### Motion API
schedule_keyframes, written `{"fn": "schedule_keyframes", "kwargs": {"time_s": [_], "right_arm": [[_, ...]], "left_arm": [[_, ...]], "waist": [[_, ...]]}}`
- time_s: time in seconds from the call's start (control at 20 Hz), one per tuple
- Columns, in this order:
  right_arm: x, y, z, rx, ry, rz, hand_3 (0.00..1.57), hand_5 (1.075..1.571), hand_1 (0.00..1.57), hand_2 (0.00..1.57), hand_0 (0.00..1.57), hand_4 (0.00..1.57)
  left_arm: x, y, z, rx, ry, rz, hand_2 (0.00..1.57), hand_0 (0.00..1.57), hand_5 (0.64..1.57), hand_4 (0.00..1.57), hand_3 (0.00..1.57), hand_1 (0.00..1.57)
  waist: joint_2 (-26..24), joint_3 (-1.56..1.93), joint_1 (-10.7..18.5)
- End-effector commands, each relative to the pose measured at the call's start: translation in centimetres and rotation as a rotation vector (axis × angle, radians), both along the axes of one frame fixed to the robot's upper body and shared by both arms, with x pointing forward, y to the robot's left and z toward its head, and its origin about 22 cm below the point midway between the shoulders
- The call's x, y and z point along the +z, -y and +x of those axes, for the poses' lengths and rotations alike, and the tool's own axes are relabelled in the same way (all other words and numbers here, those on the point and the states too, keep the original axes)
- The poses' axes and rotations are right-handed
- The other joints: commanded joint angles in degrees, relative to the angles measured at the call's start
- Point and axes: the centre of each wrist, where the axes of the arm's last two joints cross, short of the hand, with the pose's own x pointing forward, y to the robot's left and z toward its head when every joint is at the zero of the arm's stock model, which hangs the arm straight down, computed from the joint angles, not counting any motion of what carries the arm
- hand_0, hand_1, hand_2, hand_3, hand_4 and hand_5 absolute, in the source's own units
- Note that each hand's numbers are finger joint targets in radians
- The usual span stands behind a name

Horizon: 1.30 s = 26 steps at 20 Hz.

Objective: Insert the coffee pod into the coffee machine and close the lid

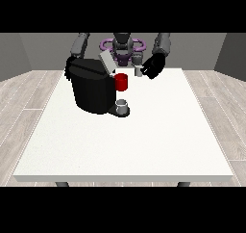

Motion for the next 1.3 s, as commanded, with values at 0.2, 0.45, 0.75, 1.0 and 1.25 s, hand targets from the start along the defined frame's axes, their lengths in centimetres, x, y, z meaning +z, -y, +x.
{"fn": "schedule_keyframes", "kwargs": {"time_s": [0.2,0.45,0.75,1.0,1.25], "right_arm": [[-0.4,-0.5,-0.4,-0.007,-0.031,0.001,0.00,1.571,0.00,0.00,0.00,0.25],[-0.9,0.2,-2.0,0.016,-0.058,-0.022,0.00,1.571,0.00,0.00,0.00,0.31],[0.1,0.0,-0.2,0.036,0.021,0.003,0.00,1.571,0.00,0.00,0.00,0.20],[0.9,-0.6,0.3,0.042,0.037,-0.004,0.00,1.571,0.00,0.00,0.00,0.22],[3.3,0.8,1.5,0.124,0.152,0.013,0.00,1.571,0.00,0.00,0.00,0.02]], "left_arm": [[-0.3,1.7,-0.8,-0.064,-0.034,0.005,1.47,1.46,1.571,0.63,1.42,1.46],[2.2,0.1,0.1,-0.021,-0.090,-0.013,1.40,1.34,1.571,0.65,1.38,1.34],[8.5,3.3,2.1,-0.009,0.024,-0.068,1.44,1.41,1.571,0.62,1.37,1.41],[6.5,2.6,1.8,0.016,0.024,-0.103,1.40,1.35,1.571,0.61,1.32,1.35],[11.3,-2.3,3.2,0.137,0.120,-0.145,1.47,1.47,1.571,0.64,1.36,1.47]], "waist": [[-4.1,-0.01,1.2],[-6.3,-0.01,-0.9],[-1.9,0.01,-2.4],[0.7,-0.01,-3.2],[7.1,-0.01,-7.7]]}}
